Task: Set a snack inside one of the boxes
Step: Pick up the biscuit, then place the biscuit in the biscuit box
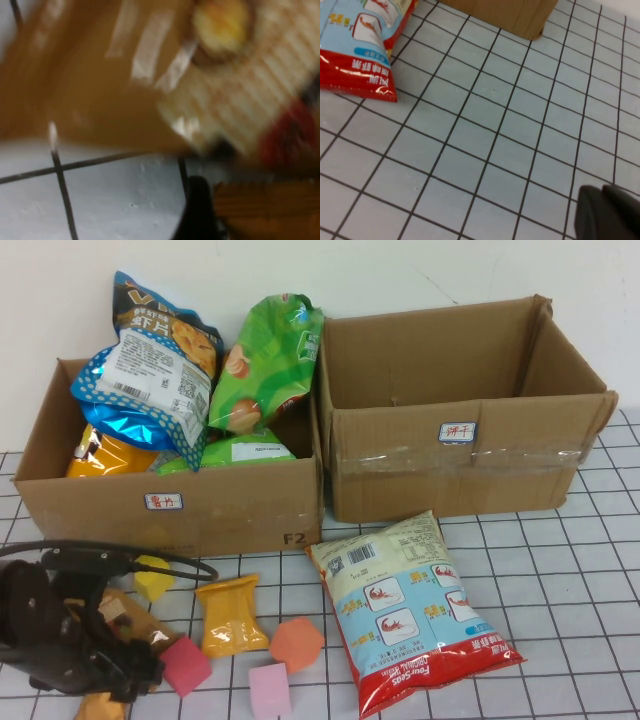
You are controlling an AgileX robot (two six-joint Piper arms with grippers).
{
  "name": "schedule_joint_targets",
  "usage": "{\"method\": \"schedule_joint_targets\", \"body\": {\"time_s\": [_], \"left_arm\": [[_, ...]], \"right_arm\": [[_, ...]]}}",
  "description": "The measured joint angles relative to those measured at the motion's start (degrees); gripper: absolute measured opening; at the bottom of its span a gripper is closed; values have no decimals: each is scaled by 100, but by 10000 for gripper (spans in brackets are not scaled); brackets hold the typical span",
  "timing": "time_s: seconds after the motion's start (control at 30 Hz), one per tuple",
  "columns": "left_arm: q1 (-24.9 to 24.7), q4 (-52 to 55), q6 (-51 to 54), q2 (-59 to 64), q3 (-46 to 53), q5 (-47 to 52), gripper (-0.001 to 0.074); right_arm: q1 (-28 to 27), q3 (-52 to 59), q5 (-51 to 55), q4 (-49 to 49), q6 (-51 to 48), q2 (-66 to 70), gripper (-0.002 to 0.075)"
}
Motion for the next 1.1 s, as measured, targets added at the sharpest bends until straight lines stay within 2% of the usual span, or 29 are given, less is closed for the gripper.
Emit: {"method": "schedule_joint_targets", "body": {"time_s": [0.13,0.27,0.63,0.77,1.0,1.1], "left_arm": [[0,-58,11,24,-98,209,400],[0,-176,11,70,-422,914,310],[0,-530,134,-173,-1015,2466,301],[0,-1324,654,-589,-1230,2883,301],[-14,-4081,2413,-1136,-2114,3807,300],[-182,-4690,2833,-1186,-2646,3803,300]], "right_arm": [[0,0,-13,0,0,0,-1],[0,0,-13,0,0,10,-1],[0,0,-25,0,0,9,-1],[0,0,-35,0,0,9,-1],[0,2,-35,0,0,9,-1],[0,2,-35,4,0,9,-1]]}}
